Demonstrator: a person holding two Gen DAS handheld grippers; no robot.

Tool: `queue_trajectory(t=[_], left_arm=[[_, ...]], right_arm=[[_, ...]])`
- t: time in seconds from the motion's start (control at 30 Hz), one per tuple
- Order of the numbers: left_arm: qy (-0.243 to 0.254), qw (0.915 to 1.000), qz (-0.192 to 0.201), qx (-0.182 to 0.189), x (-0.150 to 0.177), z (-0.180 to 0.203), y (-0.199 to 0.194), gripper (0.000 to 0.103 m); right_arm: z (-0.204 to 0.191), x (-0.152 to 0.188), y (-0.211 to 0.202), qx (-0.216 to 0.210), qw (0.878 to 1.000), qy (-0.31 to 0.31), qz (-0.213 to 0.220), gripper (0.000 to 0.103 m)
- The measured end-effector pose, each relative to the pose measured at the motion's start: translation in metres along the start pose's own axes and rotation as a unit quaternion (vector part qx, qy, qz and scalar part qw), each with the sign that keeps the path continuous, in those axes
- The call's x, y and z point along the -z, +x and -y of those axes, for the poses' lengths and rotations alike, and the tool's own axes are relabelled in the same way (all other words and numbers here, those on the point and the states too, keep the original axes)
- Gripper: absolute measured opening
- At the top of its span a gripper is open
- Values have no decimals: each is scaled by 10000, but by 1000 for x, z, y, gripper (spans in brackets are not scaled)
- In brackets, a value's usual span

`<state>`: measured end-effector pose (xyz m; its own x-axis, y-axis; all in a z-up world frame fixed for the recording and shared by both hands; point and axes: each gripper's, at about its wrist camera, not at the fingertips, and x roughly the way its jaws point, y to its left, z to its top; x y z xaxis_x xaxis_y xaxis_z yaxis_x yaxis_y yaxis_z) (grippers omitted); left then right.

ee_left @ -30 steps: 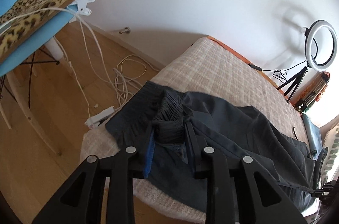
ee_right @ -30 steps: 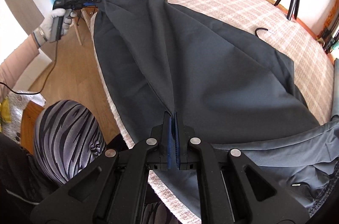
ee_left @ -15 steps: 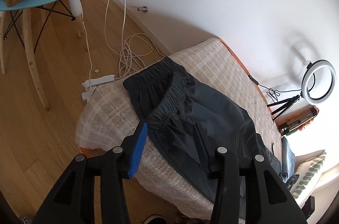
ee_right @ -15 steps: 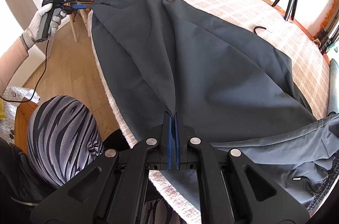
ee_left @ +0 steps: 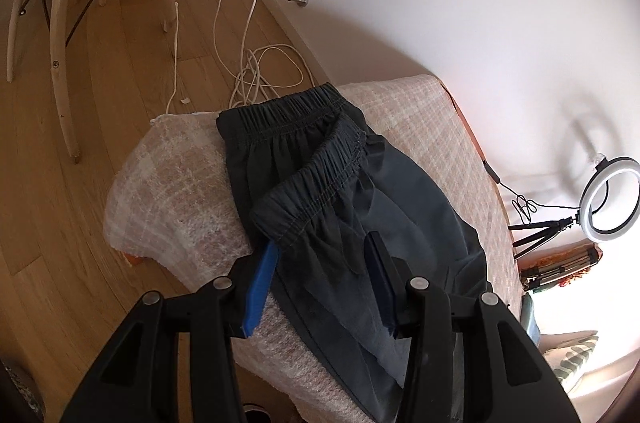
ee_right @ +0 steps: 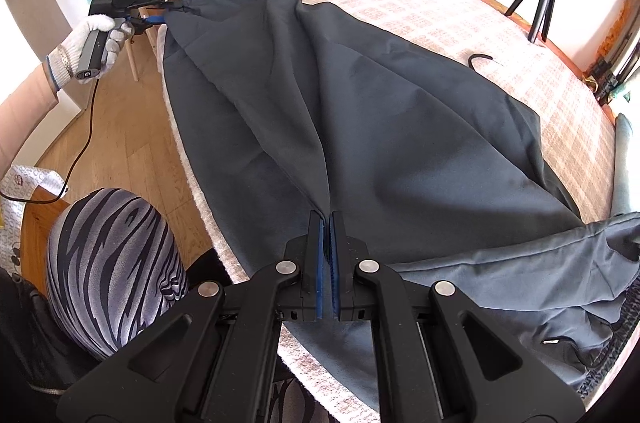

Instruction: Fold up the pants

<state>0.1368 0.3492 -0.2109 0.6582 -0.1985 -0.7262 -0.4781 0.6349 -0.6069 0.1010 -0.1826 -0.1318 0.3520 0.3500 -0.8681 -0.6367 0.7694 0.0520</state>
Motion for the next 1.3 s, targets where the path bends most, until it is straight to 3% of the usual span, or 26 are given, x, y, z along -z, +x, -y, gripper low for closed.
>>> queue_trajectory(t=[0.07, 0.17, 0.33, 0.57, 0.87, 1.03, 1.1, 1.27, 1.3], left_arm=[[129, 9998, 51, -106, 0, 4, 0, 17], [417, 9988, 238, -124, 2, 10, -3, 7], [975, 9930, 639, -199, -5, 32, -15, 5], [1260, 9864, 1006, -321, -31, 41, -29, 4], [1127, 9880, 511, -928, -36, -7, -1, 4], [1232, 9870, 458, -924, -32, -9, 3, 5], [1318, 9851, 355, -1044, -32, -5, 5, 6], [1449, 9828, 324, -1099, -27, 0, 0, 7], [1420, 9833, 264, -1105, -28, -1, 0, 9]], right_arm=[[0, -1, 1, 30, 10000, 16, 16, 4], [-1, -4, 0, 83, 9999, 4, 57, 4], [-1, -12, -7, 83, 9997, 74, 217, 4], [-17, -19, -13, -255, 9990, 28, 376, 4], [-39, -14, 19, -529, 9984, -176, -34, 4], [-38, -1, 17, -457, 9989, -8, -37, 4], [-33, 5, 7, -481, 9986, 210, 73, 8], [6, 33, -35, -246, 9920, 1114, 547, 50], [17, 39, -46, -165, 9881, 1380, 660, 53]])
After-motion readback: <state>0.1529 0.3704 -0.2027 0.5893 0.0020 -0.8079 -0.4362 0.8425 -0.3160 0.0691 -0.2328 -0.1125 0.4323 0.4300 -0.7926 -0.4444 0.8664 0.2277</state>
